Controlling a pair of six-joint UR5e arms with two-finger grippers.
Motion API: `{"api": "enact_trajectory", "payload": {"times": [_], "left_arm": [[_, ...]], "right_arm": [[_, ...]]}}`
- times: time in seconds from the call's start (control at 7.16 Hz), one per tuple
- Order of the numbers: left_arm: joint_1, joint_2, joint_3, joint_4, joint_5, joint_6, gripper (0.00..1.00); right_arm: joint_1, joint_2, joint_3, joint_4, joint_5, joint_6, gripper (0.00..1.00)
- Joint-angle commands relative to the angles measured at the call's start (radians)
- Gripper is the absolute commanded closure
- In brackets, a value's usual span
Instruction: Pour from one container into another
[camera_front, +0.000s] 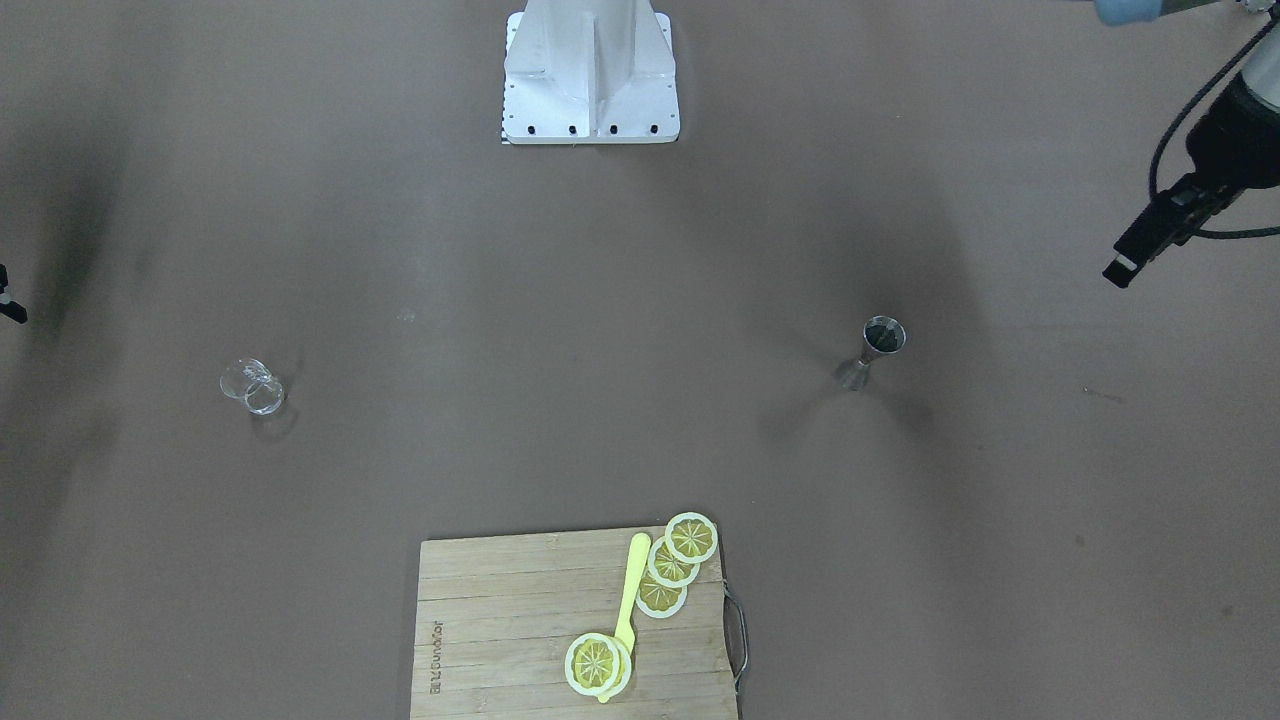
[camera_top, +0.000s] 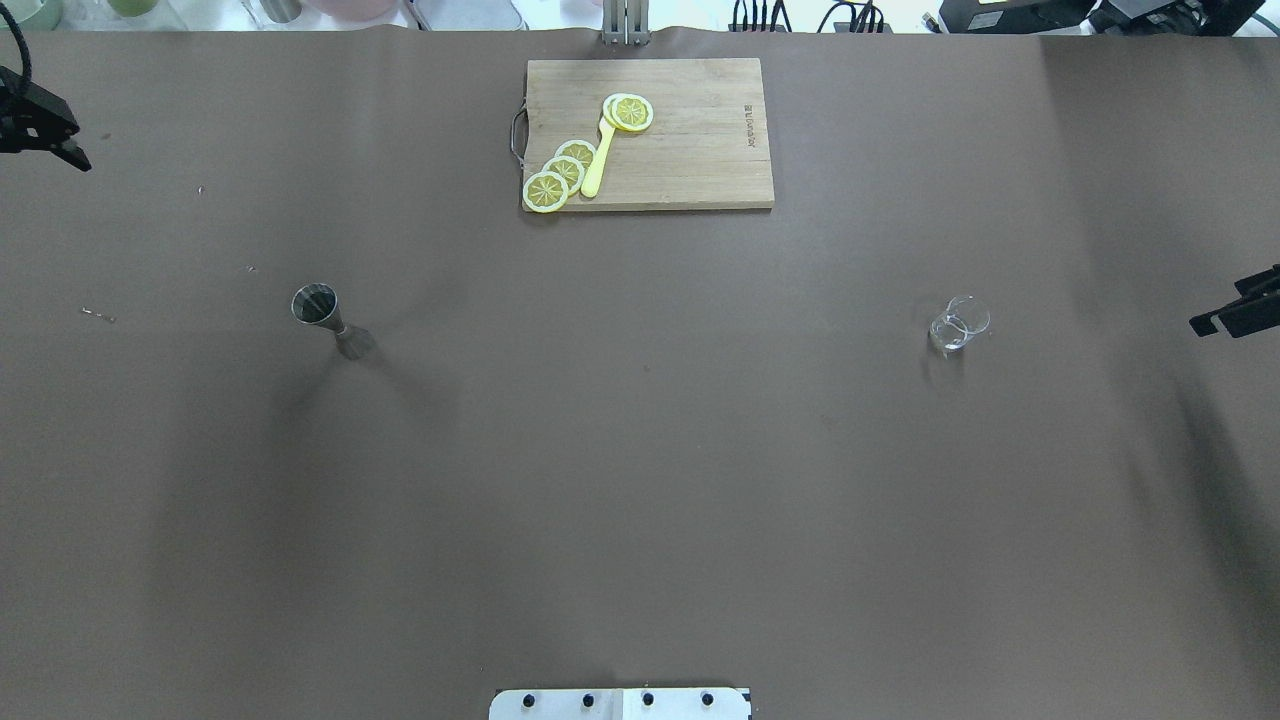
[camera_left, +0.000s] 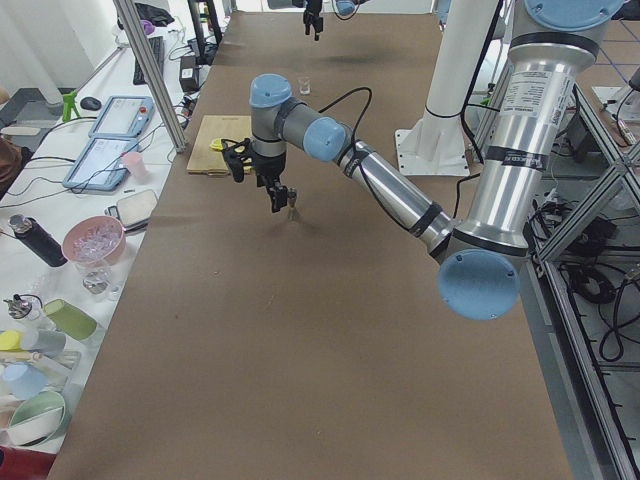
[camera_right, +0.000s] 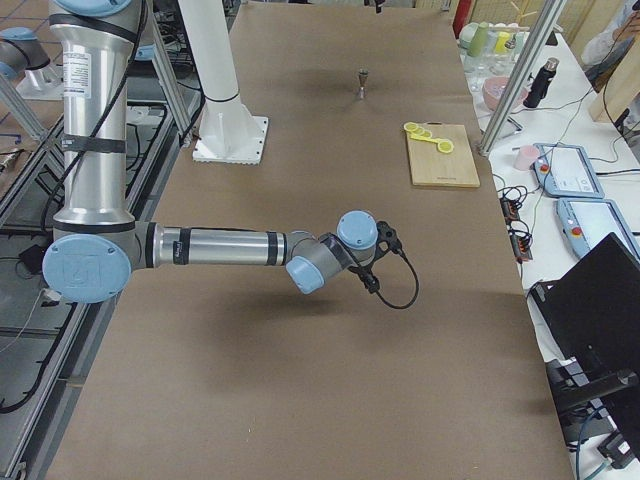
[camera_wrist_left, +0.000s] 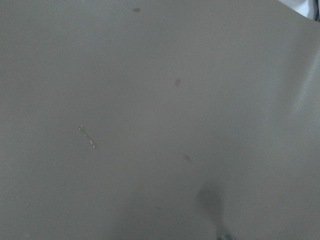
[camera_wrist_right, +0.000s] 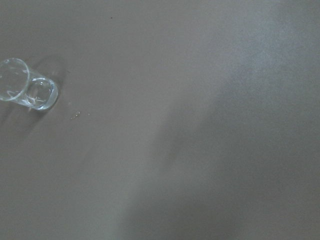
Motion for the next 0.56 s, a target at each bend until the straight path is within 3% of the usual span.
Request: {"api": "enact_trajectory", "payload": {"times": [0.0,0.28,0.42], "left_arm": [[0.157,0.003,-0.069,-0.033,0.09,-0.171,0.02],[0.261,0.01,-0.108,-0.066,0.217,-0.252,0.02],[0.36,0.044,-0.146,-0.116,0.339,-0.341,0.02]], "right_arm": [[0.0,0.007,0.061,0.026,0.013,-0.011,0.0],[-0.006,0.011,0.132,0.026,-0.004,-0.14,0.0],[-0.02,0.013,0.155,0.028,-0.012,-0.17,0.0]]}}
